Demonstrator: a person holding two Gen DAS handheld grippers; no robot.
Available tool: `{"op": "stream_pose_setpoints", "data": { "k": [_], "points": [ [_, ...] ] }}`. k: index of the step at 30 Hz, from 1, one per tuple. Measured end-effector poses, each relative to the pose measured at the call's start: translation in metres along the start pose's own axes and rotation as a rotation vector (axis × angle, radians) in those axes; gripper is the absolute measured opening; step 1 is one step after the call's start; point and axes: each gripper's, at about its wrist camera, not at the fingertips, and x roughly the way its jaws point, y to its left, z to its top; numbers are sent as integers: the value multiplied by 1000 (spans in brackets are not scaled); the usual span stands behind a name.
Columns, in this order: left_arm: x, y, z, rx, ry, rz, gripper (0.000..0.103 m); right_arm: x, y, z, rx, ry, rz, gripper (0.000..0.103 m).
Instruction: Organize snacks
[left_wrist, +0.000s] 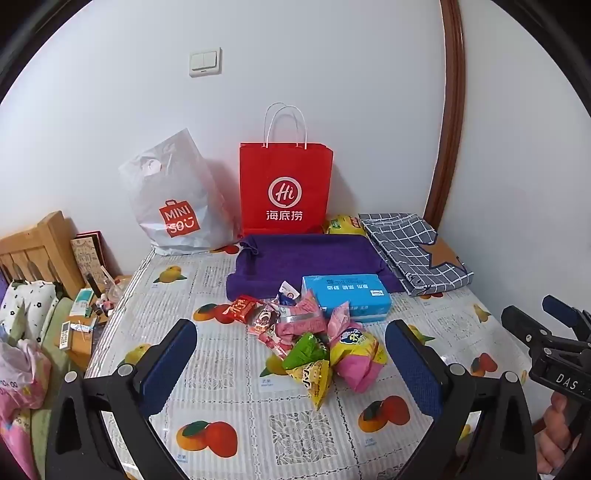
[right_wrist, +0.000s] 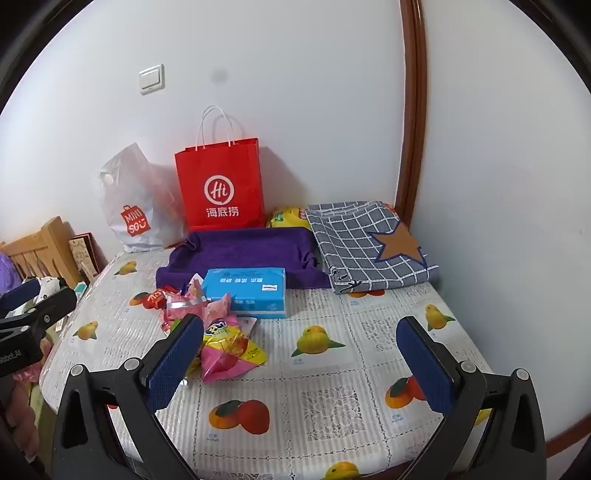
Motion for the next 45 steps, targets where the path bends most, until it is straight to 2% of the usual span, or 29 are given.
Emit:
{"op": "stream_pose_setpoints", "data": {
  "k": [11,45],
  "points": [
    [1,4,-1,-42,9,-10,102,2,2,-3,7,6,-1,103],
    [-5,7,0,-36,-10,-8,102,-7,1,1,7,-7,12,103]
  ]
}}
